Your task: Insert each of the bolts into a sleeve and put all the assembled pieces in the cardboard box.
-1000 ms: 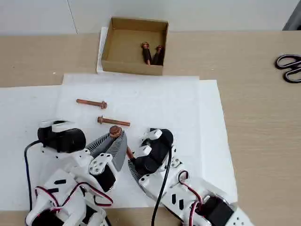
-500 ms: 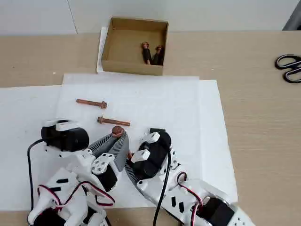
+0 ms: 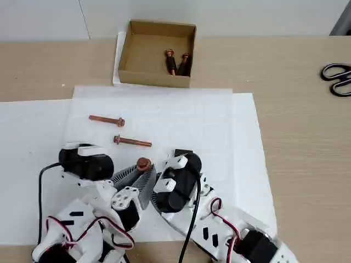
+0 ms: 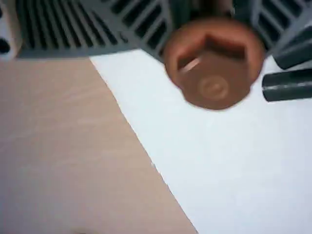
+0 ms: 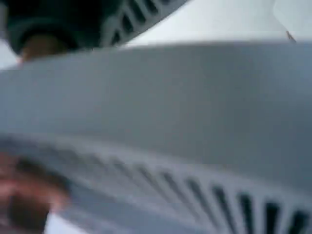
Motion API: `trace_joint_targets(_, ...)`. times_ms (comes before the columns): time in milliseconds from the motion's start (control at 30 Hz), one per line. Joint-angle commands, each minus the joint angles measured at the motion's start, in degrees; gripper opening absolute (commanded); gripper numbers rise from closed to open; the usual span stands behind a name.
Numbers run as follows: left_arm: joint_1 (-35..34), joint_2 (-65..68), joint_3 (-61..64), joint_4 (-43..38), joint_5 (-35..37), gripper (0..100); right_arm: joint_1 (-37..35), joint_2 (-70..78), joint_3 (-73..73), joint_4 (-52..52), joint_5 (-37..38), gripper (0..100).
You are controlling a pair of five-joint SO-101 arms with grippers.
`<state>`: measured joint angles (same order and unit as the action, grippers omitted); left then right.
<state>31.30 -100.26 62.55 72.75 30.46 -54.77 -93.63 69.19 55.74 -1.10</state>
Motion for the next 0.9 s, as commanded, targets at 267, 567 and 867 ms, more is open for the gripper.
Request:
trace_joint_targets(267, 0.2, 0.5, 0.0, 6.0, -6.9, 0, 0.8, -0.3, -6.9, -4.5, 2.0, 0.2)
trace_joint_targets(567, 0.2, 0.4, 0.1, 8.2, -9.0, 0, 1.7, -0.3, -6.9, -4.5, 4.4, 0.2)
trace_joint_targets(867, -0.1, 0.3, 0.1, 6.4, -8.6, 1, 1.7, -0.3, -6.8, -4.5, 4.2, 0.2)
